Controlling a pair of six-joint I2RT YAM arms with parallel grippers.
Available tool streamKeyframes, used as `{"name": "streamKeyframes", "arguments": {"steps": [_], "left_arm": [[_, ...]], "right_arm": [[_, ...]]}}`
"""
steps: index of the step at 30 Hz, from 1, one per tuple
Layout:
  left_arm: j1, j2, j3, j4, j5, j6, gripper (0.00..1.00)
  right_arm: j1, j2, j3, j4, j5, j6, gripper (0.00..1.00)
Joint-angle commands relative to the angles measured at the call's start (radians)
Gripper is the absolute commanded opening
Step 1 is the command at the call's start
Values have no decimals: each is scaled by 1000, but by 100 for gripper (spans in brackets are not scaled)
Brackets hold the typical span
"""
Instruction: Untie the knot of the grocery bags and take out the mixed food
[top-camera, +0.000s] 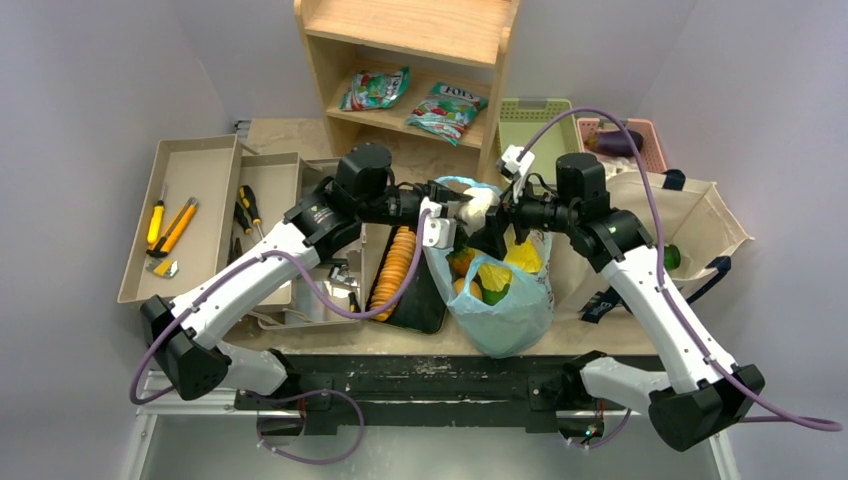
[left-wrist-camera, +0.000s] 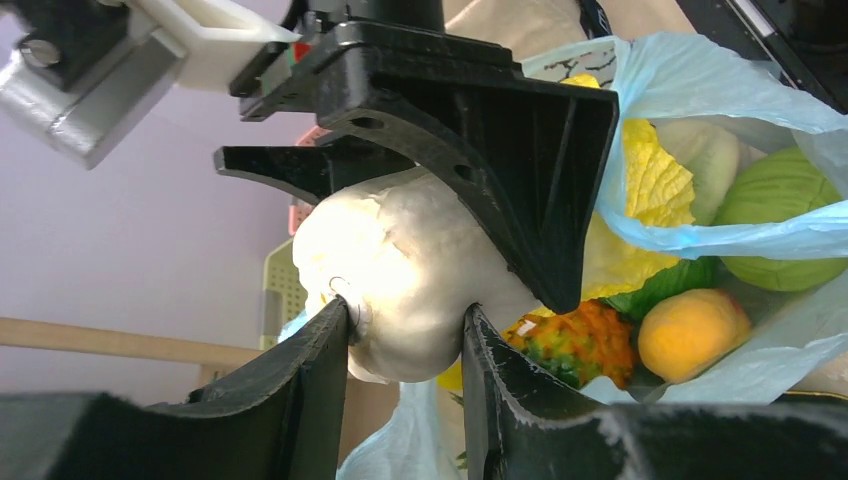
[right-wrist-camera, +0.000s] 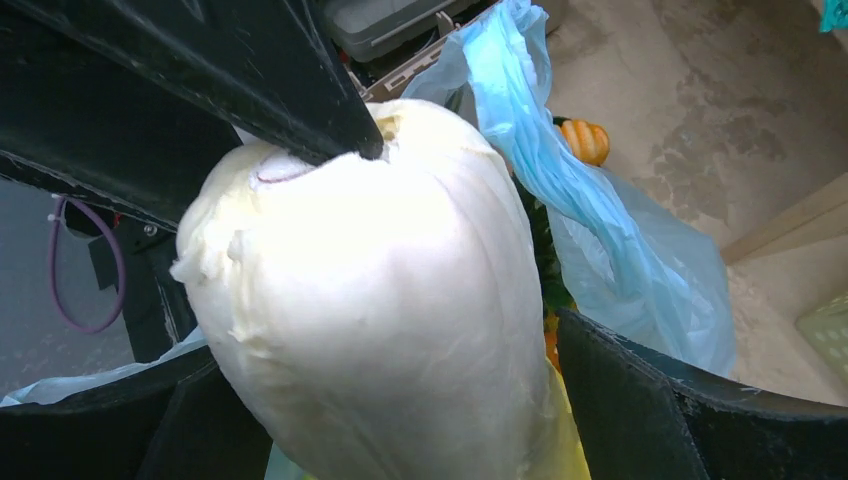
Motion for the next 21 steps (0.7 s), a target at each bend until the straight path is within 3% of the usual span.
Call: {"name": "streamKeyframes", "arguments": {"steps": [1,3,6,9,12,14,17,21], "left_arm": [[-11,-57,69,51,51,-31,0],[-13,-56,77,49,47,-39,0],[-5,-51,103,64,14,-67,0],[24,-45,165,58,17,-122,0],[40,-47,198,59,16,-153,0],[44,-47,208,79,11,-187,0],[53,-35,230,106,-5,-242,0],[83,-18,270,124,-21,-355,0]], "right_arm": [[1,-40,-2,58,54,25,94],[2,-53,-3,61,46,27,83],[2,-79,4,40,28,23,75],[0,-102,26,-24,49,-12,80],[0,-112,36,-51,54,-19,78],[-1,-113,32,-42,55,-18,78],[-1,-111,38,-31,62,-9,90],[-1,-143,42,53,74,36,90]]}}
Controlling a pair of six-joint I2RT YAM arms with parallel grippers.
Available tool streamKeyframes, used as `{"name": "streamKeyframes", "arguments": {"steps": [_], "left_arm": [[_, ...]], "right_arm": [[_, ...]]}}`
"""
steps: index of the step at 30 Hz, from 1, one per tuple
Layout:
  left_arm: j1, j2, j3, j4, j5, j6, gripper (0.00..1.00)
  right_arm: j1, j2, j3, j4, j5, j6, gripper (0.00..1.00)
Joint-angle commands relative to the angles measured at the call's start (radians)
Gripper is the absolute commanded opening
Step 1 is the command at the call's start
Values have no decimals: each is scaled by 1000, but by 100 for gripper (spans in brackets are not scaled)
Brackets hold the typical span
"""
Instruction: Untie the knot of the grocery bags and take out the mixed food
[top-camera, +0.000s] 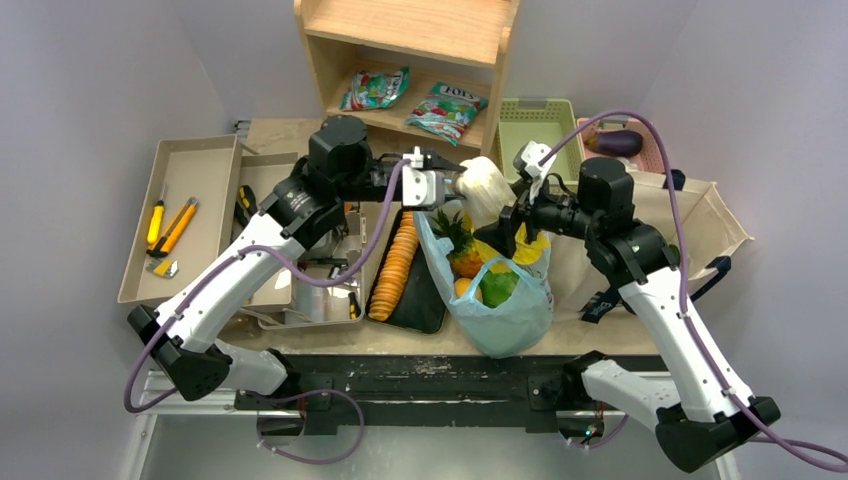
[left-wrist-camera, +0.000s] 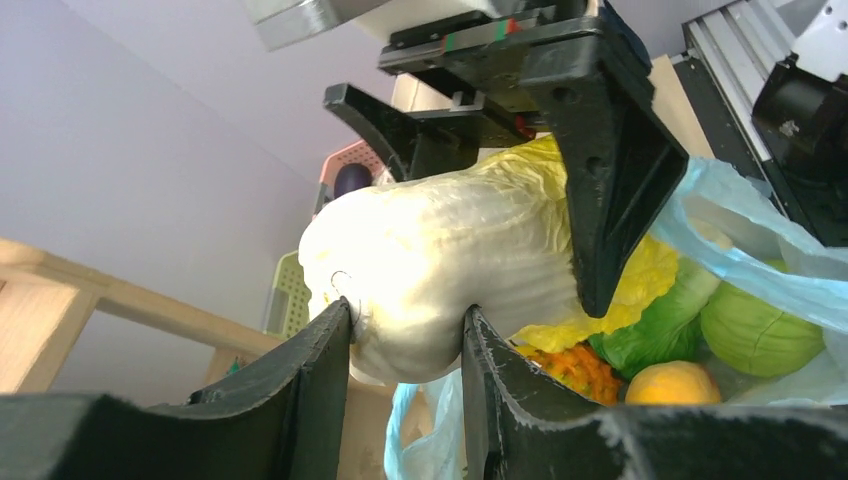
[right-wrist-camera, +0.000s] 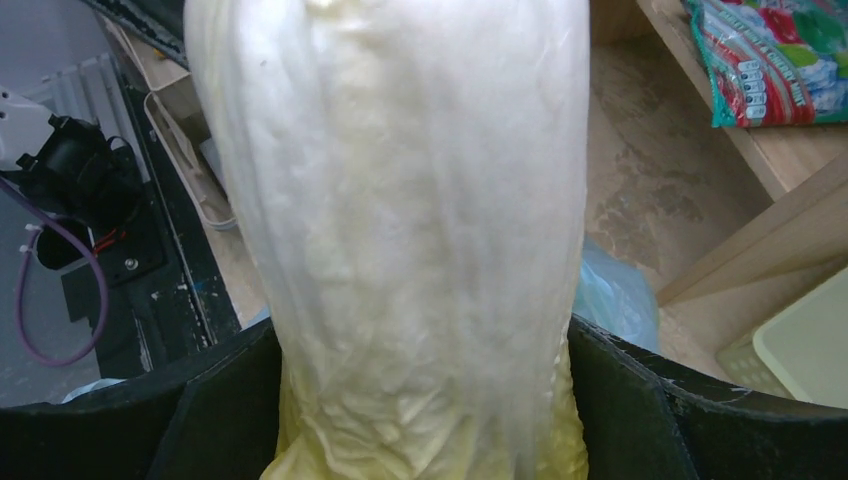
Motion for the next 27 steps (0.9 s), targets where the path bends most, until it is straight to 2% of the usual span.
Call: {"name": "streamKeyframes", "arguments": {"steps": [1,3,5,7,8,9,11,13,14,16,18,21,23,24,25,27], "left_arm": [[51,-7,99,156,-32,-151,0],[71,-4,109,165,-34,-196,0],[81,0,116,172,-36,-228,0],[84,7,127,175,-39,-261,0],[84,10,133,175,-45,-276,0],[86,13,141,178,-60,-306,8],[95,16,164,187,-87,-363,45],[113,16,194,208,-107,-443,72],[130,14,207,222,-110,-494,82],[158,12,234,232,-93,-580,92],[178,11,262,236,-94,-645,95],[189,17,290,211,-90,-660,95],[192,18,277,197,-94,-691,95],[193,16,263,196,-88,-697,95],[194,11,246,200,-79,-703,95],[195,-10,213,208,-49,-701,95]], "right_arm": [[-4,-43,20,60,39,50,88],[-4,-62,21,95,37,72,77],[-4,-70,31,138,42,96,62],[-4,-68,50,167,51,117,42],[-4,-65,66,171,59,122,37],[-5,-59,87,168,65,123,34],[-4,-48,136,151,82,134,31],[-4,-41,194,121,115,141,30],[-14,-39,221,103,151,147,30],[-58,-35,273,80,177,164,30],[-111,-23,325,78,197,167,31],[-166,23,411,95,309,197,31],[-209,70,472,119,432,186,25],[-241,105,501,124,504,187,12],[-287,139,537,119,561,195,7],[-399,226,607,92,578,215,6]]}}
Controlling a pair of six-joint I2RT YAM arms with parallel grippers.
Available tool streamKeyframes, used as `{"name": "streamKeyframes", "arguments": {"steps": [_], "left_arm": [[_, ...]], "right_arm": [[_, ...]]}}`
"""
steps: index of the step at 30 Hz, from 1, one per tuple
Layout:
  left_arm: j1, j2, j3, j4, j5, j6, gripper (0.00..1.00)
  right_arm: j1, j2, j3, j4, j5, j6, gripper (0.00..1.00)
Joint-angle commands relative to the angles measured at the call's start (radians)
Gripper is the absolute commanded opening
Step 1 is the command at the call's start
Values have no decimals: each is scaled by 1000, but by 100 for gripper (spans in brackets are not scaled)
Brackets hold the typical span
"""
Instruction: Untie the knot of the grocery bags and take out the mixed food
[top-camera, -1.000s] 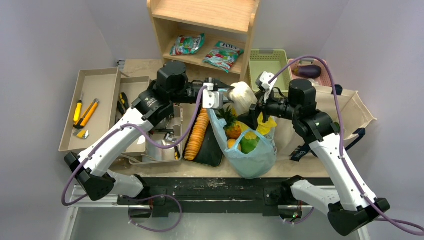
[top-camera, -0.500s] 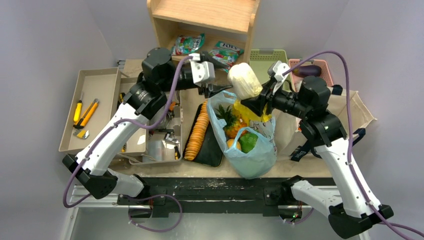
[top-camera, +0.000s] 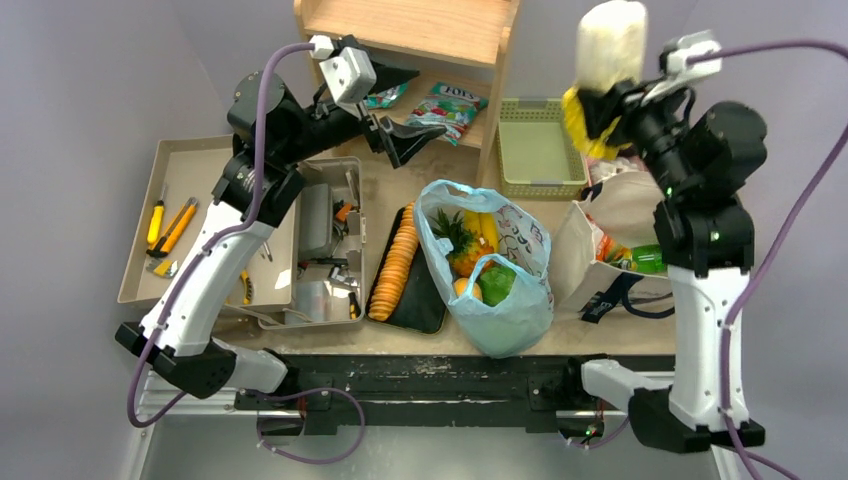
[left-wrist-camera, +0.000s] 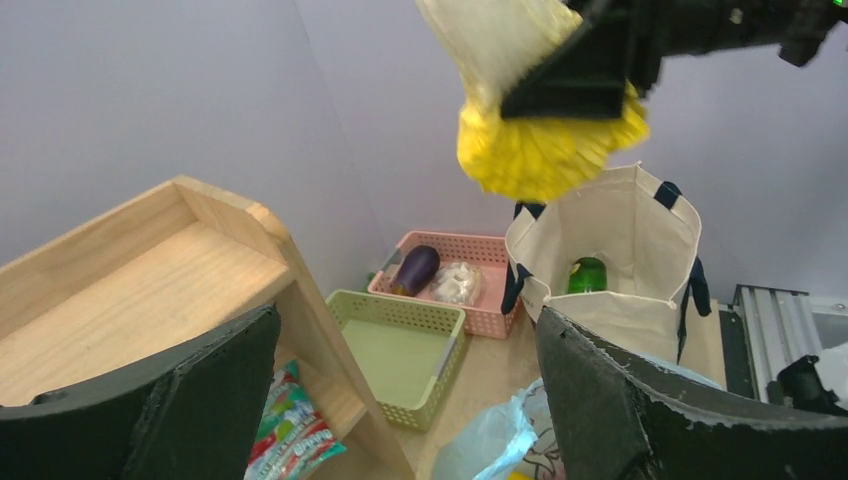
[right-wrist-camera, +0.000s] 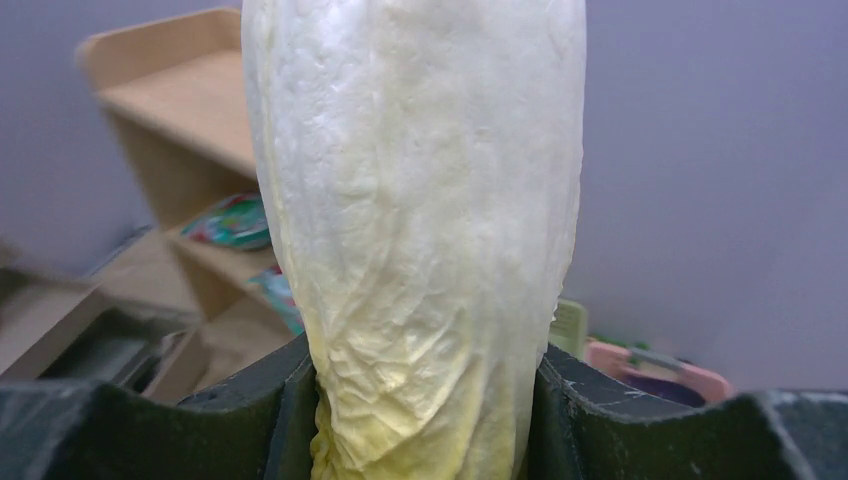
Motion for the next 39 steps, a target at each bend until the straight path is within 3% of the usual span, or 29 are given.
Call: {"name": "streamKeyframes", "arguments": {"steps": [1,5,11,18,25,31,39], "left_arm": [[7,-42,-60,18,47,-58,95],[10,-88,-154,38,57,-37,95],[37,-140,-290,87,59,-37,95],[101,-146,-377,126,58,-67,94],[144,-116,-372,147,88,-83,94],[161,-103,-341,68,97,-58,94],[164,-96,-319,-9,92,-37,95]], "right_arm": [[-194,182,158,-13,213,43,8],[-306,432,371,-112,226,36,9],[-328,857,779,-180,297,-136,11],[-330,1056,745,5,388,-277,16],[-332,1132,678,63,367,-307,28],[-332,1143,661,66,387,-281,61],[-331,1059,697,35,359,-290,83]]}}
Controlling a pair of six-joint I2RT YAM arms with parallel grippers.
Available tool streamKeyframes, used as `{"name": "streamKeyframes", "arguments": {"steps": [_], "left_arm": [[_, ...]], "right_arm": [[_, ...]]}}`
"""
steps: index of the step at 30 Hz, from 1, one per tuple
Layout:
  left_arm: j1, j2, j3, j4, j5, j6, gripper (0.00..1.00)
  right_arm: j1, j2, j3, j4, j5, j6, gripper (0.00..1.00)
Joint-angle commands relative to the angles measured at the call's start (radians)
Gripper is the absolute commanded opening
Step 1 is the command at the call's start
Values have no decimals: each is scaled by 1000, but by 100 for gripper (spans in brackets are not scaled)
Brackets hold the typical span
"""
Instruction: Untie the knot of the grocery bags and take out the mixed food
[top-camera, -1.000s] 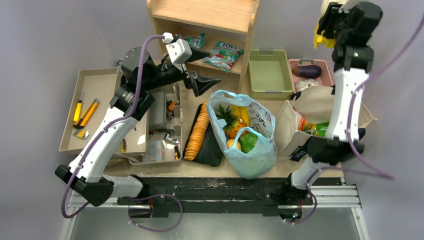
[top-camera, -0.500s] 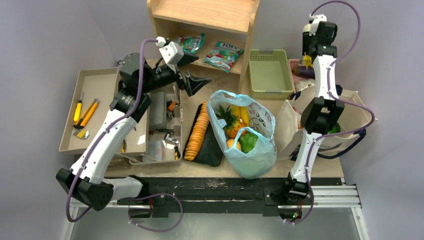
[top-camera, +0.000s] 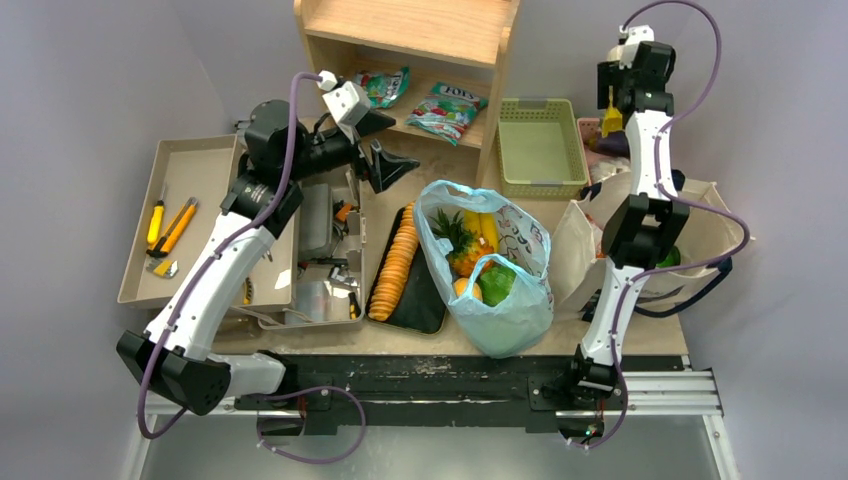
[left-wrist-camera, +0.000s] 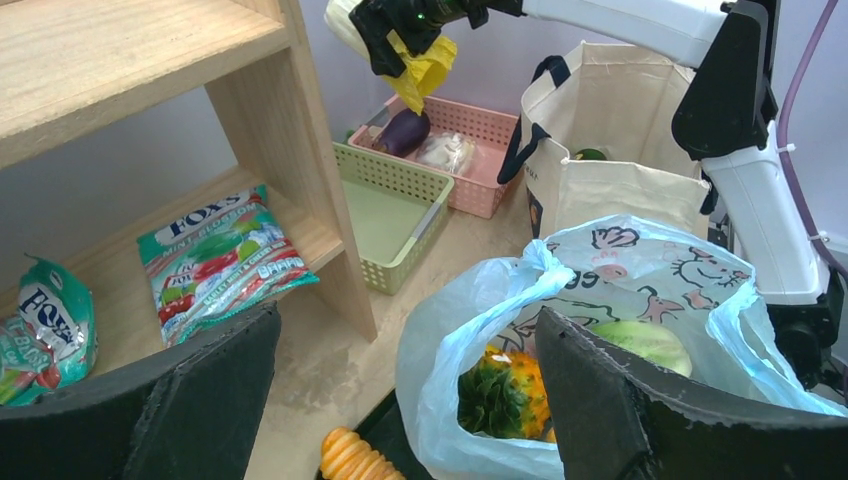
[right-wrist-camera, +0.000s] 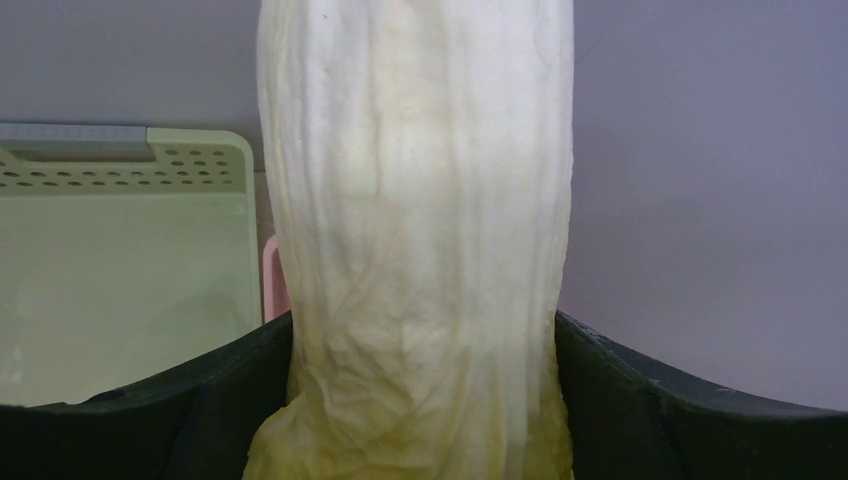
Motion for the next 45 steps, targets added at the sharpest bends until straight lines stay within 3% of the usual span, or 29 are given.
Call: {"name": "streamKeyframes", "arguments": {"steps": [1,2,7,10,17,22,23,27,29,31,35,38,41,45], "left_arm": [[9,-4,47,-34,13,24,95],[9,-4,49,-40,14,24,95],[9,2,58,-55,36,16,95],[9,14,73,-71,41,10,95],[7,3,40,-106,47,54,91],[-26,-23,-11,-141,42,138,87],[-45,-26,-16,-163,29,178,86],[-115,-41,-59,-206,-21,276,85],[-127,-36,-66,-214,-30,256,83],[-128,-23,-72,-212,-38,204,81],[-128,-9,-81,-197,-59,132,80],[-127,3,-72,-193,-76,95,79],[-128,9,-58,-208,-97,86,80],[-134,6,-64,-235,-120,127,86]], "right_arm": [[-2,-130,31,35,-9,-14,93],[-2,-151,19,40,1,-16,99],[-2,-211,4,29,50,-35,99],[-2,-285,-16,-15,-18,-29,99],[50,-525,-121,-198,-607,-36,89],[262,-714,-312,-393,-802,-91,71],[318,-757,-381,-405,-819,-109,62],[497,-898,-654,-363,-795,-124,40],[562,-938,-750,-357,-790,-135,27],[606,-974,-844,-346,-780,-142,21],[668,-1024,-1082,-240,-692,-110,20],[689,-1071,-1227,-34,-643,-24,29],[708,-1113,-1273,79,-599,9,34],[709,-1223,-1321,101,-604,-4,39]]}}
